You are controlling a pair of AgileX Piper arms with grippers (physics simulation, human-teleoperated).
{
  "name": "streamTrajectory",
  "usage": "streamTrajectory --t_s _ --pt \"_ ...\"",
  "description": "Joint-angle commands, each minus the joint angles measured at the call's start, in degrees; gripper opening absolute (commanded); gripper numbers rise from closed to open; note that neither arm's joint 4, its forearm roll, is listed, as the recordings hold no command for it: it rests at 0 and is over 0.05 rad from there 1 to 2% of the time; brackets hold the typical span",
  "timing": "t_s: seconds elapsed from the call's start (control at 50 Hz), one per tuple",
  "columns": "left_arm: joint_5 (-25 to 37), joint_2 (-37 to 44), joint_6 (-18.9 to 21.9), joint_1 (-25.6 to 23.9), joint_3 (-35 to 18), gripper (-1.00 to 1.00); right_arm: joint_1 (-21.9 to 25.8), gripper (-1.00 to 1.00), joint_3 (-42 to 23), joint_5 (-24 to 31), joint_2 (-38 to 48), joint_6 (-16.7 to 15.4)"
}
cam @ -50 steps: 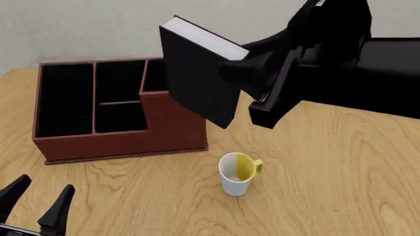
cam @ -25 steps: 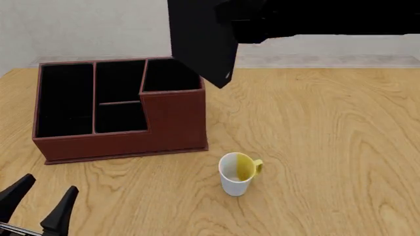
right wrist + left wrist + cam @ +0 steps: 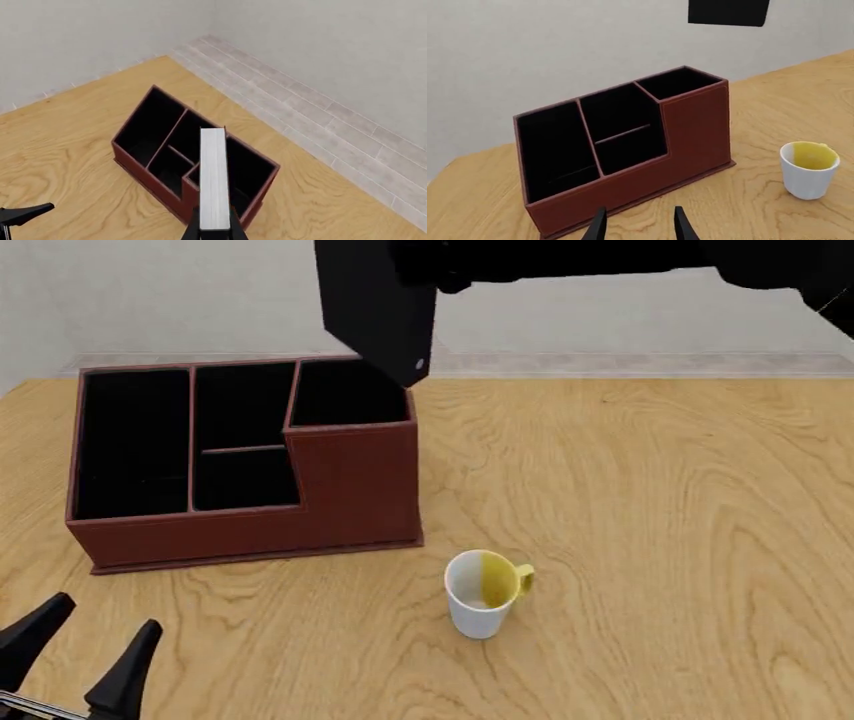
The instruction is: Pick up the book and place it in the right compartment of the caddy.
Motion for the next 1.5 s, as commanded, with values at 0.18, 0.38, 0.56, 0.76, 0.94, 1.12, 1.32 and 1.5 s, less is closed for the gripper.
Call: streamTrajectory --t_s 0.18,0.38,0.56,0.76,0.94,1.12,1.32,1.5 --pt "-0.2 0.0 -0.1 0.6 0.5 1.00 -1.1 -1.00 -7.5 -2.2 9.8 -0.4" --pt "-0.1 0.0 -0.1 1.2 0.5 1.00 -1.5 -1.00 -9.7 -3.1 13.6 -0.7" --pt "0.3 0.0 -0.2 1.2 0.5 1.00 -2.4 -1.00 -11.9 -3.6 16.7 -1.0" --pt "0.8 0.0 -0.4 1.6 0.5 1.00 -3.2 -1.00 -16.3 -3.5 21.5 -1.2" --pt "1.3 0.0 -0.7 1.8 0.5 1.00 -4.0 -1.00 -20.2 -3.0 25.4 -1.3" --pt "1.8 0.0 -0.6 2.0 0.5 1.00 -4.3 -1.00 -21.2 -3.9 28.0 -1.1" --pt "2.1 0.0 -0.6 2.4 0.5 1.00 -4.2 -1.00 -22.2 -4.1 29.5 -0.8" --pt "2.4 0.0 -0.7 2.5 0.5 1.00 -4.6 -1.00 -22.4 -4.6 30.4 -1.0"
